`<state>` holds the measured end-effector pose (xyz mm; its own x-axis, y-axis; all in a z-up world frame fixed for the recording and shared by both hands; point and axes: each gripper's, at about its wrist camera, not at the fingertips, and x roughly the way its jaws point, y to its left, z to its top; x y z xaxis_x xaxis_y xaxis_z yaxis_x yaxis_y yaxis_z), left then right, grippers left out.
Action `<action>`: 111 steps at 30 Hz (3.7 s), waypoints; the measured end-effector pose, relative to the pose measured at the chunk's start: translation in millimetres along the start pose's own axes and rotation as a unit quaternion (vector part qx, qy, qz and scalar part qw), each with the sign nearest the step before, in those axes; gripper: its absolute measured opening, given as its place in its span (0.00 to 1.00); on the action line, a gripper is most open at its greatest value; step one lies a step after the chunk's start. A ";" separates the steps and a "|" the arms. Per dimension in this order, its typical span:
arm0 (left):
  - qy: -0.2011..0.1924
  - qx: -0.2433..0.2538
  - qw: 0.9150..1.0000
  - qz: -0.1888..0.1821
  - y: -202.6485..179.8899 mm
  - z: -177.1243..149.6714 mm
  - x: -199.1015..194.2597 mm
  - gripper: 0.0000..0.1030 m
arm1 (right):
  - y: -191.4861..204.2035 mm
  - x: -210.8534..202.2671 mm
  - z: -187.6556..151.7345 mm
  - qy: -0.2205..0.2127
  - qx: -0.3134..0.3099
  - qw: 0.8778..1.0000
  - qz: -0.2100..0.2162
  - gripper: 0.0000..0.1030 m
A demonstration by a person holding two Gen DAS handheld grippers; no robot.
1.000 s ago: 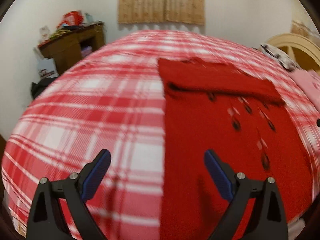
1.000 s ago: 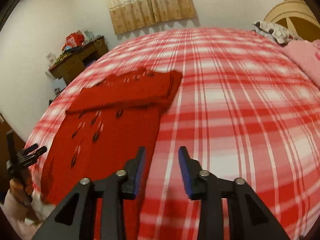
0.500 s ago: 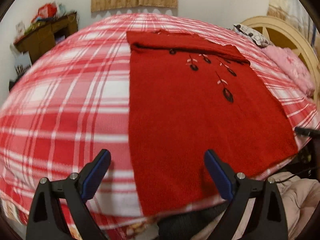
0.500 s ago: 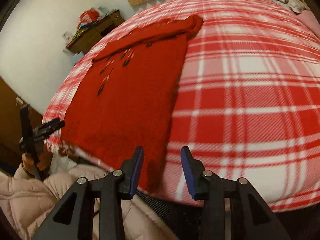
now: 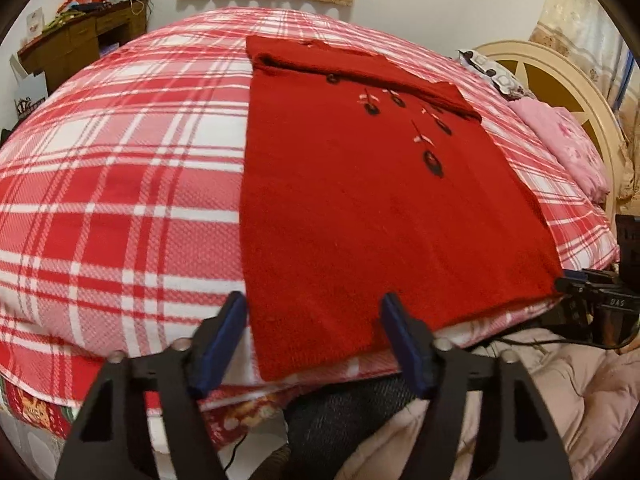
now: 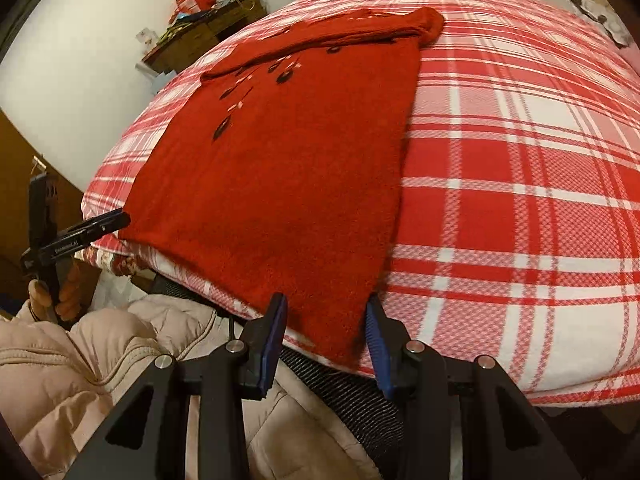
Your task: Fold small clothes
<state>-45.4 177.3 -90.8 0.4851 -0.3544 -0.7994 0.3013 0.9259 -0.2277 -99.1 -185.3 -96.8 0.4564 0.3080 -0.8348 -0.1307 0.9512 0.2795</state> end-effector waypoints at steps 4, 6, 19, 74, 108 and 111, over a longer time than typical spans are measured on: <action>0.008 -0.018 1.000 -0.016 7.7 -0.8 -1.6 0.60 | -7.8 0.7 1.0 0.001 0.024 1.000 0.020 0.39; 0.012 -0.023 0.999 -0.021 9.3 -0.5 -2.6 0.60 | -5.3 0.0 0.6 0.004 0.017 1.000 0.020 0.39; 0.010 0.005 1.000 0.012 1.8 -6.0 2.3 0.53 | -2.8 6.8 1.5 0.002 0.006 1.000 -0.004 0.12; 0.082 -0.150 0.984 -0.039 31.7 -1.4 4.9 0.11 | -48.6 -12.2 103.3 -0.092 0.124 0.980 0.123 0.07; -0.013 0.136 0.986 0.100 52.0 102.6 -11.6 0.63 | -102.3 63.6 196.1 -0.054 0.208 0.972 0.098 0.07; -0.006 0.196 0.974 0.115 45.6 63.9 -22.4 0.63 | -100.8 64.8 197.2 -0.053 0.209 0.972 0.098 0.07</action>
<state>9.9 219.1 -47.8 0.5857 -0.1463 -0.7972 0.4719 0.8613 0.1886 117.2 -264.9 -85.5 0.5493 0.4580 -0.6989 0.1342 0.7772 0.6148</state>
